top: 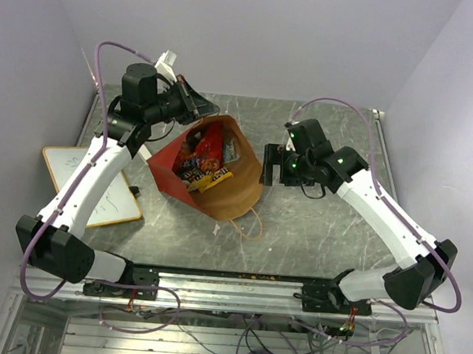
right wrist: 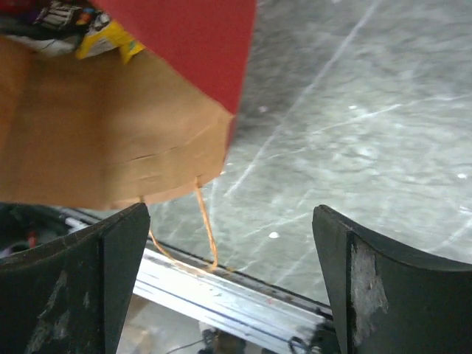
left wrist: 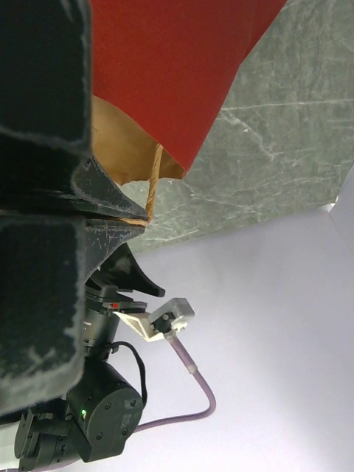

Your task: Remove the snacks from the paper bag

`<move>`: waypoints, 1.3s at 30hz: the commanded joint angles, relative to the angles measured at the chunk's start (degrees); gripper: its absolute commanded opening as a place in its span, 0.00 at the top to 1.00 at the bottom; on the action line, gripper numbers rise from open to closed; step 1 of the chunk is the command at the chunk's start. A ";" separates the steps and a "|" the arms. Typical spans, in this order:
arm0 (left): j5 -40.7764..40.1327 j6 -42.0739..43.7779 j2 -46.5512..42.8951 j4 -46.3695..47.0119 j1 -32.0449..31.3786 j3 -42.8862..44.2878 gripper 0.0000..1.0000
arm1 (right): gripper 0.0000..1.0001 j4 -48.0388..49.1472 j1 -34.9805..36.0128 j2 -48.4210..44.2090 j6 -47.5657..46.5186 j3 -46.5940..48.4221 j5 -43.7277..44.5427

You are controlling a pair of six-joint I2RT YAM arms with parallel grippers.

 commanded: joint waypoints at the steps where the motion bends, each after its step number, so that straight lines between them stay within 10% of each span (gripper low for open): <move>1: 0.03 -2.11 -2.30 1.71 -1.16 -0.31 0.93 | 0.01 -5.66 -0.32 -1.21 -5.65 2.26 12.26; 8: 0.73 -1.33 -0.73 -0.98 -1.25 1.75 0.93 | 0.00 4.08 -0.19 -0.41 -10.36 0.40 8.88; 15: 1.42 0.60 0.55 -4.69 -1.22 4.90 0.93 | 0.00 35.32 0.85 -15.19 -25.85 -12.51 -8.09; 29: 0.47 2.47 -3.40 -7.09 -1.43 2.21 0.93 | 0.08 35.27 7.74 -6.64 -75.64 -8.36 -32.16; 39: 0.15 4.71 -3.10 -10.54 -1.42 4.05 0.93 | 0.25 35.77 11.35 10.39 -88.71 -0.09 -32.07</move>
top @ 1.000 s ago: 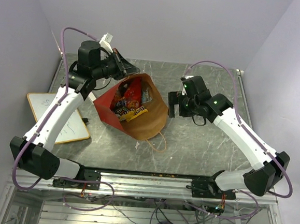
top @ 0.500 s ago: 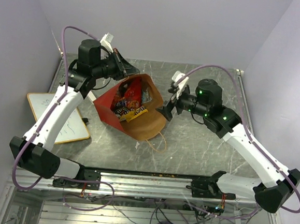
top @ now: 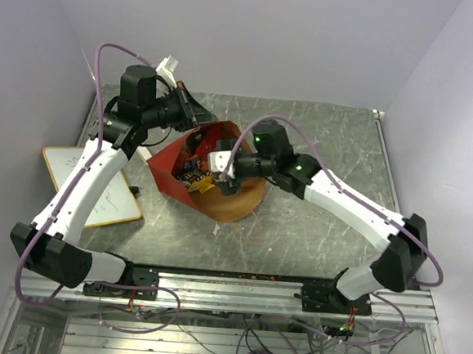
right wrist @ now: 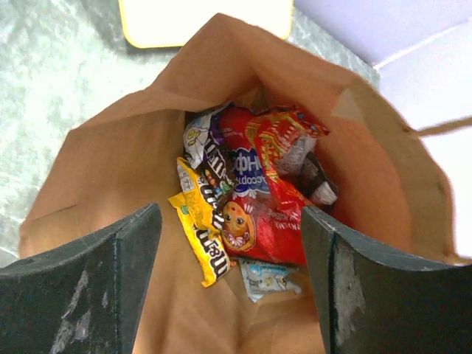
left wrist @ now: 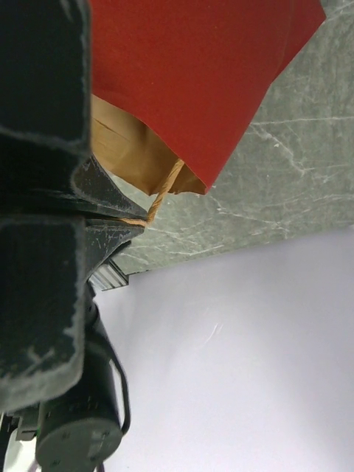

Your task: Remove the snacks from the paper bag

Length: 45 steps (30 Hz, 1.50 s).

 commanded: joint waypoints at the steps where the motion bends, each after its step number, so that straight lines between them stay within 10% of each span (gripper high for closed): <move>1: 0.14 2.21 -1.27 -1.51 -0.62 2.21 0.93 | 0.27 2.20 0.58 5.53 -8.05 2.82 -0.35; 29: -1.59 -1.36 -2.92 -2.81 -0.66 0.58 0.93 | 0.37 20.89 0.47 27.76 -16.70 6.76 4.72; 40: -2.79 1.65 -2.85 -6.79 -0.21 3.07 0.93 | 0.92 23.19 0.53 24.97 -10.57 3.14 6.24; 45: -2.05 2.04 -4.35 -7.22 0.75 2.23 0.93 | 1.00 24.03 0.87 19.75 -5.40 -0.15 5.62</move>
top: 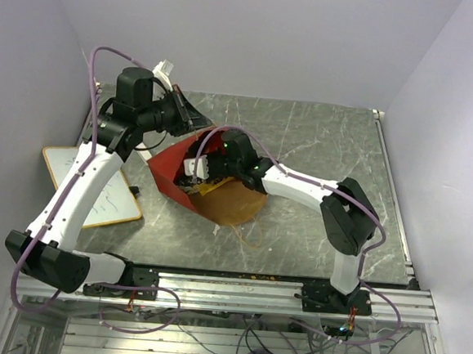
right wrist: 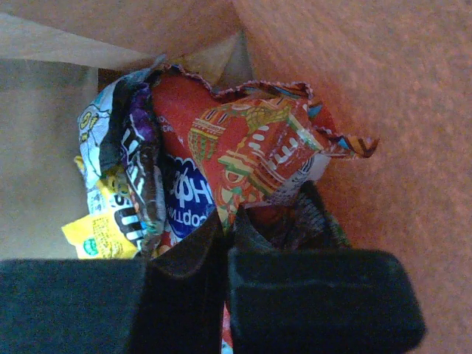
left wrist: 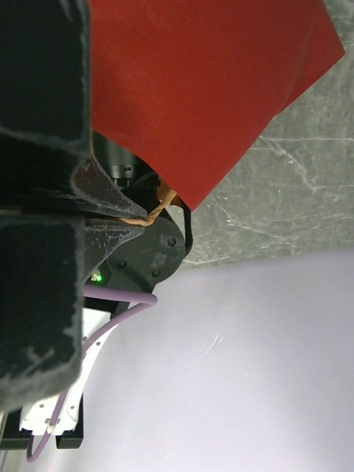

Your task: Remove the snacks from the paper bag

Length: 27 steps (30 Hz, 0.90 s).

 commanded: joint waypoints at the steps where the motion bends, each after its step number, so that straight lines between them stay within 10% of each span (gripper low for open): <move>1: 0.12 1.21 -3.38 -0.84 0.53 0.80 0.93 | 1.00 1.33 0.47 -6.62 6.71 -2.75 -0.71; 27: -7.96 -1.32 -8.80 -7.35 0.87 1.88 0.93 | 1.00 9.31 8.23 -19.08 18.64 -9.07 11.85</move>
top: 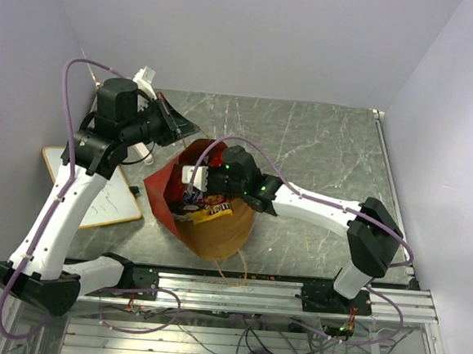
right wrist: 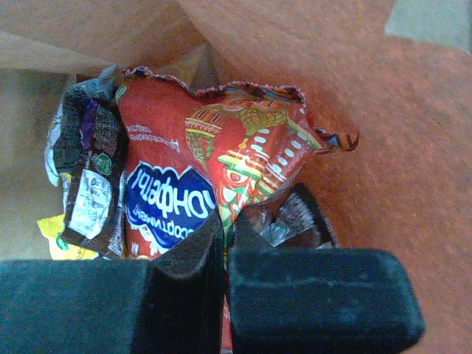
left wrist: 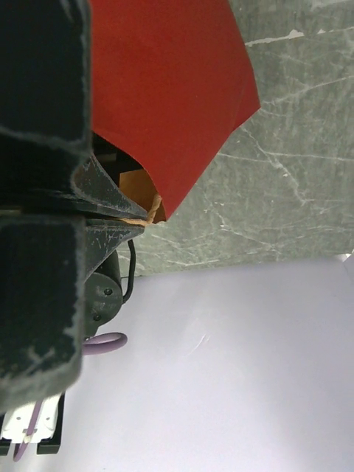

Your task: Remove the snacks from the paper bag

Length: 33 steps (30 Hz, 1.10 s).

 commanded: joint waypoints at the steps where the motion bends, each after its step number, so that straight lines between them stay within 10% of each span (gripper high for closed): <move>1: -3.60 2.03 0.34 -3.49 0.68 5.51 0.93 | 1.00 8.73 0.09 -5.97 0.08 1.39 1.28; 33: -0.13 5.05 5.35 -1.55 4.55 10.18 0.93 | 1.00 -1.62 1.69 -10.48 -7.47 12.75 -7.30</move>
